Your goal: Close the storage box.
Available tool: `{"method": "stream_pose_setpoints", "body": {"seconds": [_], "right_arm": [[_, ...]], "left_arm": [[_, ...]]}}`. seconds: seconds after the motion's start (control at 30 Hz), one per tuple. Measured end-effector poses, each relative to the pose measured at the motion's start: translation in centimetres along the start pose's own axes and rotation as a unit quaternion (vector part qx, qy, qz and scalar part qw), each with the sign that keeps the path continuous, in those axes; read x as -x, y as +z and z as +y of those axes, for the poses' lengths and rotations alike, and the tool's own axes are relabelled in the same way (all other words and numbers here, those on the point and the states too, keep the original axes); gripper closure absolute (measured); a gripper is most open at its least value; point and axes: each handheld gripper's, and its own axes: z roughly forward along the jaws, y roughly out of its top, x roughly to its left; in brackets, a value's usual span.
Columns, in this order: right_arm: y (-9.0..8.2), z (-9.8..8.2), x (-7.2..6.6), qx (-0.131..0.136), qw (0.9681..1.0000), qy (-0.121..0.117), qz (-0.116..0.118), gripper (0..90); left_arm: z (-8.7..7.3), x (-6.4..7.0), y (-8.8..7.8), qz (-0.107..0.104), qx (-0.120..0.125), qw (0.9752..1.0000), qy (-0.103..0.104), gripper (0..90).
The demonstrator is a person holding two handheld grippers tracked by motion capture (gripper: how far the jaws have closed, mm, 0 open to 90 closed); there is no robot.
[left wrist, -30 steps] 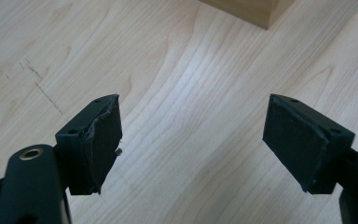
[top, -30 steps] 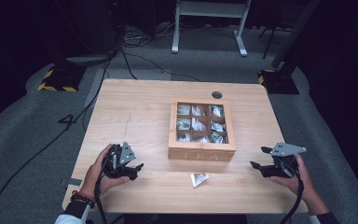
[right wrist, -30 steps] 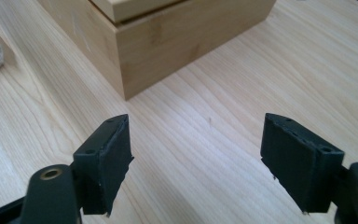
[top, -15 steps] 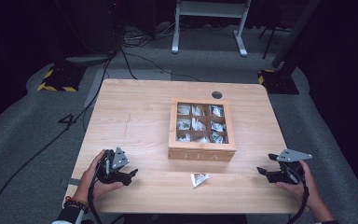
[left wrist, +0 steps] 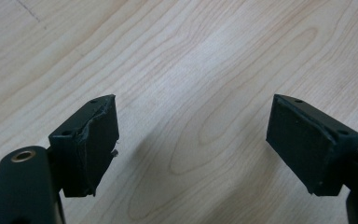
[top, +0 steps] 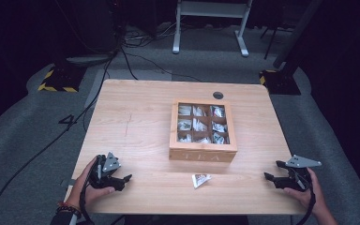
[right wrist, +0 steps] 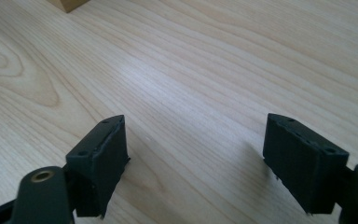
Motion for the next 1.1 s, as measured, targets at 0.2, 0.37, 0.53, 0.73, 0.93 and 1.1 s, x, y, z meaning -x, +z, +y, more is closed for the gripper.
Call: {"method": "stream_pose_setpoints", "body": {"seconds": [0.2,0.37,0.53,0.73,0.93,1.1], "right_arm": [[-0.2,-0.6,0.2,0.01,0.9997,0.022,-0.007,20.6],[-0.3,-0.6,0.2,0.01,0.9997,0.023,-0.007,20.5],[-0.3,-0.6,0.2,0.01,0.9997,0.023,-0.008,20.4],[-0.2,-0.6,0.2,0.01,0.9996,0.023,-0.008,20.4],[-0.2,-0.6,0.2,0.01,0.9996,0.026,-0.011,20.6],[-0.2,-0.6,0.2,0.01,0.9996,0.026,-0.011,20.6]], "left_arm": [[-1.7,-1.1,0.1,-0.027,0.027,0.998,-0.051,16.8],[-1.7,-1.1,0.1,-0.026,0.027,0.9981,-0.049,16.4],[-1.7,-1.1,0.1,-0.025,0.026,0.9981,-0.05,16.4],[-1.7,-1.1,0.1,-0.023,0.027,0.998,-0.052,16.4],[-1.7,-1.1,0.1,-0.022,0.027,0.998,-0.052,16.4],[-1.6,-1.1,0.1,-0.022,0.027,0.998,-0.053,16.4]]}}
